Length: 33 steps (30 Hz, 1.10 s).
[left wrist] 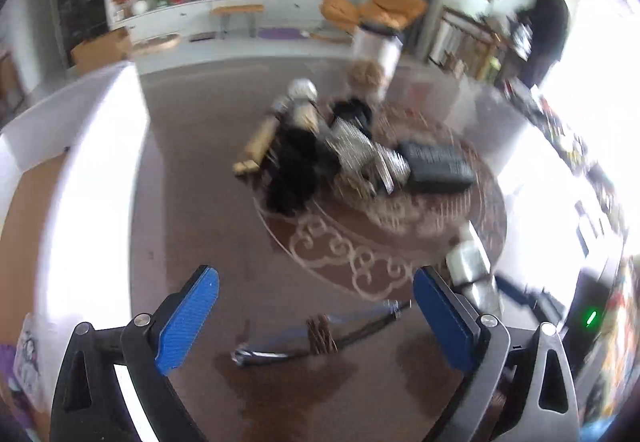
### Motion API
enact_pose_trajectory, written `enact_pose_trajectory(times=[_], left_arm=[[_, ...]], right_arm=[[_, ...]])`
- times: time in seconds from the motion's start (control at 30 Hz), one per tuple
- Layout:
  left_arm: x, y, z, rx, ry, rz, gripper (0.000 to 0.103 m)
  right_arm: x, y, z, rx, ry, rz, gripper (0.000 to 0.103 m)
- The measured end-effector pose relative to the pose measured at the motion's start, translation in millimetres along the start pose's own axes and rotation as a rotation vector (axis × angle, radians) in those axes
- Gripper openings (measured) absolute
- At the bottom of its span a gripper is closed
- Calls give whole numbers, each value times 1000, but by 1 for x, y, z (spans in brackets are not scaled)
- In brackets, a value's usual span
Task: Organize objects
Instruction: 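Move the left gripper down to the black-framed glasses while the right gripper holds the bottle, then close the left gripper on the glasses bridge and lift while the right gripper holds the bottle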
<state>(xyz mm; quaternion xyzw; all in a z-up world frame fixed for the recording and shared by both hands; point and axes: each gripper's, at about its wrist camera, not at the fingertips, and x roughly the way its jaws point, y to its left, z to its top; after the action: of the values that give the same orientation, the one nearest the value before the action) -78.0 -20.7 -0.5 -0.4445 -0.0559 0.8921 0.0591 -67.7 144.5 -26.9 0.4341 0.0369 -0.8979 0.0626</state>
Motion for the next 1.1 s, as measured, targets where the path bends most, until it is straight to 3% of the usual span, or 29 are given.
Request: enact_pose_trajectory(times=[0.13,0.23,0.37,0.43,0.53,0.7,1.1], left_arm=[[-1,16,10,-105,-2,-16,99],[14,10,3,-85,42,3,99],[35,-19,7,116,52,52,99],[55,-29,10,214,99,82,99],[74,-27,3,209,175,59,99],[75,-17,-20,159,209,-5,99],[62,-27,-62,264,295,-73,99]], right_arm=[[-1,-6,-1,21,-1,-1,59],[-1,-5,-1,14,-1,-7,59],[-2,-7,-2,27,-4,7,59],[-2,-8,-2,29,-5,9,59],[-2,-8,-1,29,-5,9,59],[-3,-9,-1,39,-8,20,59],[-3,-14,-1,67,-14,47,60]])
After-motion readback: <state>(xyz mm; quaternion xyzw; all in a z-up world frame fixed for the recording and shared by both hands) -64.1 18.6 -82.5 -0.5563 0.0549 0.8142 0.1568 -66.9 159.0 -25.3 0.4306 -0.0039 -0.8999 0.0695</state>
